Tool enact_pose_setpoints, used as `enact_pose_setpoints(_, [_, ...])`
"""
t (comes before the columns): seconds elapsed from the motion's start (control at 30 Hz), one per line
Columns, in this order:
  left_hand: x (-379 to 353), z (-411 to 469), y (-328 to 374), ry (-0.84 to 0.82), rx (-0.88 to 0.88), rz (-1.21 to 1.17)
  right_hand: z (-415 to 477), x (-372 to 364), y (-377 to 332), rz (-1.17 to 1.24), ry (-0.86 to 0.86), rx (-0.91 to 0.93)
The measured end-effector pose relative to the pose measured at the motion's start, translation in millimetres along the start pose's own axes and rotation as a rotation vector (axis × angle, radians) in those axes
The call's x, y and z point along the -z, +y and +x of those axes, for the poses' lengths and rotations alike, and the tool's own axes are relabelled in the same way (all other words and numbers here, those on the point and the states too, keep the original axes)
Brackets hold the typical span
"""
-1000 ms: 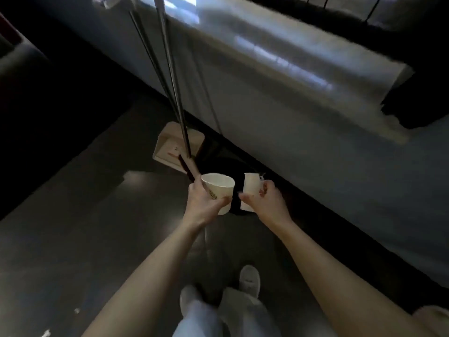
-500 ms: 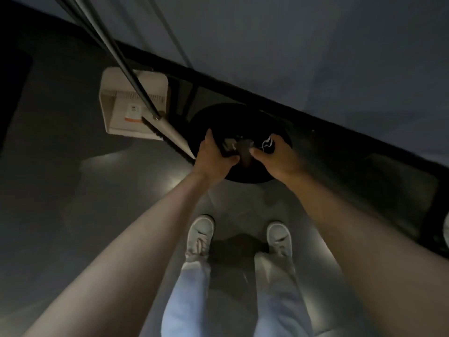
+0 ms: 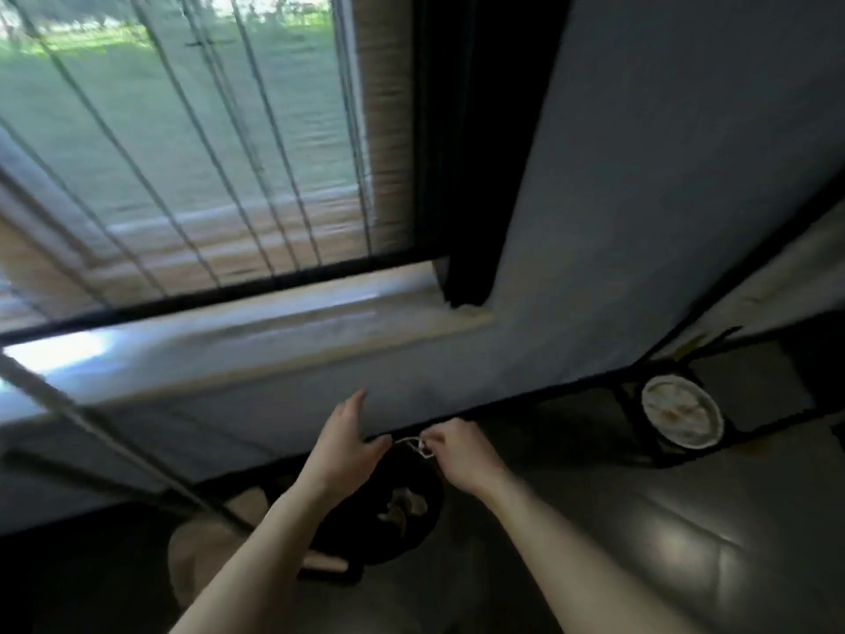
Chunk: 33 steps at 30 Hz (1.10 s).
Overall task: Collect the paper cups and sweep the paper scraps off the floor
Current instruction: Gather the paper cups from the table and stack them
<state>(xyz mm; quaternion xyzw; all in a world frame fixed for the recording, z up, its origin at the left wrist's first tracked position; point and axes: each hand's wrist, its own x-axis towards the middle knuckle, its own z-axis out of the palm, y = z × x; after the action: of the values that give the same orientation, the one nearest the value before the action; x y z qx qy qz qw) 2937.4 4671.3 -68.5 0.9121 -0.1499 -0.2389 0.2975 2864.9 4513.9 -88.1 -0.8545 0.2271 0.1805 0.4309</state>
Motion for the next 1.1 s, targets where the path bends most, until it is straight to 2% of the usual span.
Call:
enact_pose_setpoints(0.07, [11.0, 0.4, 17.4, 0.027, -0.030, -0.017, -6.8, 9.0, -5.7, 0.060, -0.012, -0.029])
enact_pose_setpoints(0.17, [10.7, 10.2, 3.8, 0.019, 0.001, 0.042, 5.4, -5.1, -4.0, 0.082, -0.070, -0.061])
enact_pose_setpoints(0.27, [-15.9, 22.6, -40.4, 0.008, 0.058, 0.091, 35.1, -38.6, 21.3, 0.027, -0.122, -0.070])
enact_pose_setpoints(0.5, [-126.8, 40.2, -161.3, -0.080, 0.241, 0.012, 121.2, -145.8, 107.1, -0.029, -0.198, -0.174])
enact_pose_setpoints(0.67, [-178.4, 49.6, -212.1, -0.150, 0.321, -0.020, 158.6, -207.8, 145.6, -0.015, -0.192, -0.268])
enact_pose_setpoints(0.97, [-201.3, 60.2, -237.3, -0.243, 0.379, -0.029, 178.2, -233.2, 163.6, -0.037, -0.161, -0.246])
enact_pose_setpoints(1.1, [-193.6, 55.9, -221.6, -0.293, 0.308, 0.118, 167.0, -213.4, 158.0, -0.009, -0.115, -0.199])
